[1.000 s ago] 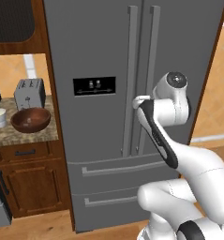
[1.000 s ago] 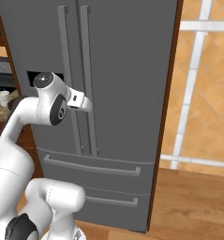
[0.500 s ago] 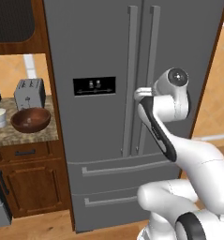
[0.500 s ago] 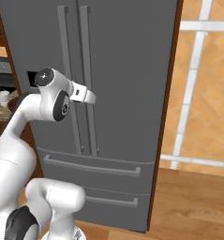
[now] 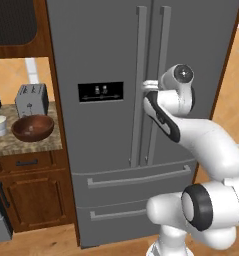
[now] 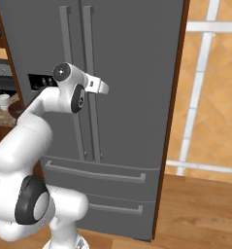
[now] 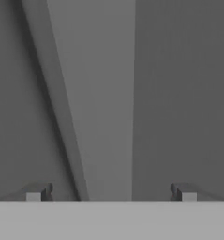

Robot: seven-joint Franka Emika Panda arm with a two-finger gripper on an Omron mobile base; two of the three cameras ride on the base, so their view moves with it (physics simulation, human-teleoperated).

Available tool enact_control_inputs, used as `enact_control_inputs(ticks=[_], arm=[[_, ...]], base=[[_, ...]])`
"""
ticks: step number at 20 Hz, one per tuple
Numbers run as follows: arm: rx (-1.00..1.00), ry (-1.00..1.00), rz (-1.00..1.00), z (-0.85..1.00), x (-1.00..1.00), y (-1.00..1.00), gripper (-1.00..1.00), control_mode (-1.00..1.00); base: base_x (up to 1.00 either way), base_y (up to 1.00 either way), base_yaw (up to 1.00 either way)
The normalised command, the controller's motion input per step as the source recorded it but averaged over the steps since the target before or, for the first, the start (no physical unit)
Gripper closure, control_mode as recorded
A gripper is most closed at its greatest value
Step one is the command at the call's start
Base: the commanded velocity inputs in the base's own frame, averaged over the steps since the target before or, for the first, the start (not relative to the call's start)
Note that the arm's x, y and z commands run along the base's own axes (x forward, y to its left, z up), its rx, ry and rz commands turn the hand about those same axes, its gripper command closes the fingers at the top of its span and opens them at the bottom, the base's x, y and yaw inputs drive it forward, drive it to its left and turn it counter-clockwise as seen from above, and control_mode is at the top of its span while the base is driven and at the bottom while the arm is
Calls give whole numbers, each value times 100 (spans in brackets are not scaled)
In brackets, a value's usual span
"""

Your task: Grab a lemon wedge from the fridge and one ice cube from the ice bowl, and put them in the glass of lemonade.

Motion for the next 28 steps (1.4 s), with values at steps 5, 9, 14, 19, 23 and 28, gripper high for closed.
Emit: enact_control_inputs(ticks=[5,9,14,19,23,28], arm=[[0,-25,0,-3,36,0,-100,-100],[0,-8,0,-13,50,-9,-100,-100],[0,0,0,-28,86,-7,-100,-100],[0,0,0,-50,100,-2,-100,-100],[-1,0,0,-52,87,0,100,-100],[0,14,0,2,-31,-10,100,-100]], base=[[0,0,0],[0,0,0],[0,0,0],[0,0,0],[0,0,0],[0,0,0]])
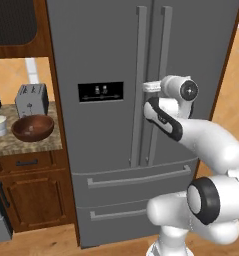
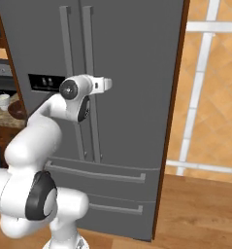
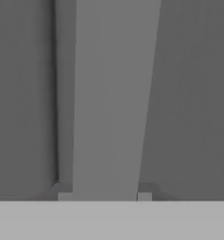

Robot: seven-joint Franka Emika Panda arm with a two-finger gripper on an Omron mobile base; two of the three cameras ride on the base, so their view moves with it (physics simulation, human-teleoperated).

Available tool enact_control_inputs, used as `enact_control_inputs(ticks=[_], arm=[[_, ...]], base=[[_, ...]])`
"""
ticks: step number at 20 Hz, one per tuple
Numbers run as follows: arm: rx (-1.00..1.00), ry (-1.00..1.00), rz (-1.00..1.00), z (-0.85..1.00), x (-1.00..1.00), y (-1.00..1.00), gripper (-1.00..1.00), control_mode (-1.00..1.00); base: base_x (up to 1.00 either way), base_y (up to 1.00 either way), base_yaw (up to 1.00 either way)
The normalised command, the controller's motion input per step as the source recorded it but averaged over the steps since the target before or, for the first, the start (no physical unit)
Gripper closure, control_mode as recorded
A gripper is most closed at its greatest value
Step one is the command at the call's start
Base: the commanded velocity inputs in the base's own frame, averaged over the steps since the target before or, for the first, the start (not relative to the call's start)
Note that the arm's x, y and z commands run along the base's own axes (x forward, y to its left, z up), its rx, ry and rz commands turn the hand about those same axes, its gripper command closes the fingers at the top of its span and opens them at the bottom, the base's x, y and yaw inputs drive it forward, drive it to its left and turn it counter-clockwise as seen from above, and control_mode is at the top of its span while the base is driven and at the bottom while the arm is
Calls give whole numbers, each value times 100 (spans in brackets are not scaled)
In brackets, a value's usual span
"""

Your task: Grab a lemon wedge from the fridge and one ice cube from the ice bowl, and put them in the glass of lemonade.

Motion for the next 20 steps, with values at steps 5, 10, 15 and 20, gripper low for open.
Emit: enact_control_inputs(ticks=[5,10,15,20], arm=[[5,17,-1,12,-100,-59,100,-100],[7,7,-9,4,-100,-95,100,-100],[6,0,-11,0,-100,-100,100,-100],[9,0,-14,11,-100,-100,100,-100]], base=[[0,0,0],[0,0,0],[0,0,0],[0,0,0]])
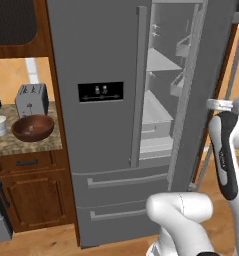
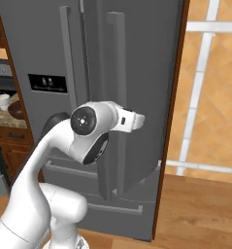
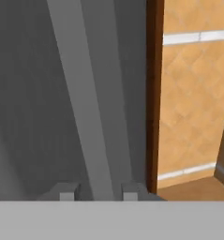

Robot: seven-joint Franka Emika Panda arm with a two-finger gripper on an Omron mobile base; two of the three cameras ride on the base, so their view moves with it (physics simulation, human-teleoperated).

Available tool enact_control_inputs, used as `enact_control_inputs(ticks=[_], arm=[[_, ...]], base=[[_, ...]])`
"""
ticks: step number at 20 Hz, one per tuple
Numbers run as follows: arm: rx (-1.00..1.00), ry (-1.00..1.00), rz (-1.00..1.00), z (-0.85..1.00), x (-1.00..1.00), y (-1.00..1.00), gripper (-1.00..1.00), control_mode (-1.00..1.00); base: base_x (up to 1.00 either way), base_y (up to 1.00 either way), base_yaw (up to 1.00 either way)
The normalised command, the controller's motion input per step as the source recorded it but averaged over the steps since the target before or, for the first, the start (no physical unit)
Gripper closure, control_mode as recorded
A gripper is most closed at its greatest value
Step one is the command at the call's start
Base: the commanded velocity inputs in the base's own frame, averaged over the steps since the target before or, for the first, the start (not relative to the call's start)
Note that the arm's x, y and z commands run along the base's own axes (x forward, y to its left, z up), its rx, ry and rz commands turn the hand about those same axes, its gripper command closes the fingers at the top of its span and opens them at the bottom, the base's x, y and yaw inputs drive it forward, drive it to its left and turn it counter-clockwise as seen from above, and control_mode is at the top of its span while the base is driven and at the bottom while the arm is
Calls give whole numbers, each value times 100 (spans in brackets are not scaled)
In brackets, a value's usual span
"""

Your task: Grab a lemon wedge from the fridge and one ice cube from the ice bowl, and put them in the glass of lemonade.

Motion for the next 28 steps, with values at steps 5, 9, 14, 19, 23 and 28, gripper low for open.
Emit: enact_control_inputs(ticks=[5,9,14,19,23,28], arm=[[10,3,-15,25,-96,-100,100,-100],[10,6,-14,32,-84,-97,100,-100],[9,4,-9,37,-72,-78,-100,-100],[0,-4,1,18,-89,4,-100,-100],[-17,-2,5,-4,6,99,-100,-100],[-35,14,10,-1,75,100,-100,-100]], base=[[0,0,0],[0,0,0],[0,0,0],[0,0,0],[0,0,0],[0,0,0]])
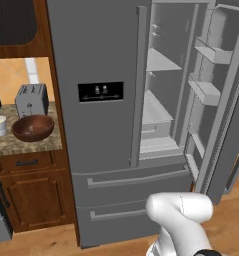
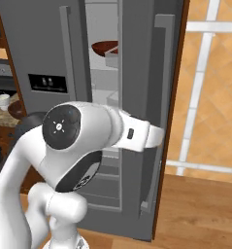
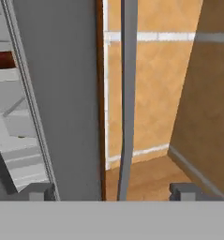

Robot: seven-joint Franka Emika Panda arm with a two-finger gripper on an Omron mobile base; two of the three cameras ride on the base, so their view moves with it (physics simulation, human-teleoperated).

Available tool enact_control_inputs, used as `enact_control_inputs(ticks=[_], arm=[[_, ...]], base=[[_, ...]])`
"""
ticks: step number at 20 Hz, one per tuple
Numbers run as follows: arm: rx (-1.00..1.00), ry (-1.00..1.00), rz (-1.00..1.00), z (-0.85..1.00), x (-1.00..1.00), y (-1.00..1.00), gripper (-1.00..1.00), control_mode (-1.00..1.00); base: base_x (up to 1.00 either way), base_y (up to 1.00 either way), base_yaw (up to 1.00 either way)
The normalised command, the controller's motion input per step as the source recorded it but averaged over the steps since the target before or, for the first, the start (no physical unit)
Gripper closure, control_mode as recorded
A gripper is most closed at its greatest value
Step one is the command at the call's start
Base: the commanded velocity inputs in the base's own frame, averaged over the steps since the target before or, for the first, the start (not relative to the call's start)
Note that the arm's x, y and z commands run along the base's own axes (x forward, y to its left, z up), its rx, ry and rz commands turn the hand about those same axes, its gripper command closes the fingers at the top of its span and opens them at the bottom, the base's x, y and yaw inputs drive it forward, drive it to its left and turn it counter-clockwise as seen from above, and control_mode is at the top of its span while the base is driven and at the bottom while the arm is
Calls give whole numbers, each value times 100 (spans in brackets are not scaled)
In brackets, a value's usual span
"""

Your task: Grab a lemon wedge from the fridge and one ice cube from the ice bowl, and put them in the glass of lemonade.

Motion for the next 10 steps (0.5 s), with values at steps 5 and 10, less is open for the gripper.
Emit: enact_control_inputs(ticks=[5,10], arm=[[-47,40,2,-13,81,100,-100,-100],[-44,41,0,-30,100,100,-100,-100]], base=[[0,0,0],[0,0,0]])
